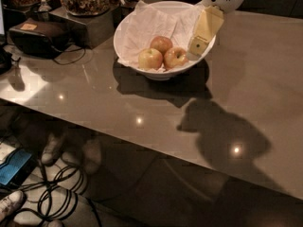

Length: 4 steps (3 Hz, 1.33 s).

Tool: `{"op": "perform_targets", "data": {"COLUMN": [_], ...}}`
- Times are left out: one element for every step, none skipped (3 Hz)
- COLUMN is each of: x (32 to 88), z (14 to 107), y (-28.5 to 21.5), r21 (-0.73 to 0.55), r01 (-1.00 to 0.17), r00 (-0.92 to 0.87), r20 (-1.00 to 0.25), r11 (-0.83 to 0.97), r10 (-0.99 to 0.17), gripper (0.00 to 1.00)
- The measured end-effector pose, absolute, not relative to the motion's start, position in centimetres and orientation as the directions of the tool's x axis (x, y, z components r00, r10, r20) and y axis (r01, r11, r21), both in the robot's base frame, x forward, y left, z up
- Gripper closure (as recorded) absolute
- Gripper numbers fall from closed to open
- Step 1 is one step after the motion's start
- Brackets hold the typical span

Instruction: Pick apple from white bowl

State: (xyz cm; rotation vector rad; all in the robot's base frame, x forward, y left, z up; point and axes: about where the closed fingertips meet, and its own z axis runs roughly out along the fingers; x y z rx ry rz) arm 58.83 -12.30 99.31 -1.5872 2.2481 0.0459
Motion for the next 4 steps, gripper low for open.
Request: {"op": "perform_targets", "data": {"x": [60.3,61.9,63.5,64.7], "z": [99.2,98.7,97.8,96.8], "y": [-11.8,-11.5,-11.4,-11.3], "r21": [-0.176,-0.163,-0.147,-0.133], "r01": [-0.915,-0.913,-0.909,-0.905], "r00": [-0.291,-0.305,-0.327,-0.347], "r20": [-0.333,-0.334,-0.327,-0.318], "r11": [0.362,0.374,0.389,0.404], "r10": [-0.897,-0.892,-0.887,-0.882], "gripper": [0.0,0.0,0.0,0.0]}}
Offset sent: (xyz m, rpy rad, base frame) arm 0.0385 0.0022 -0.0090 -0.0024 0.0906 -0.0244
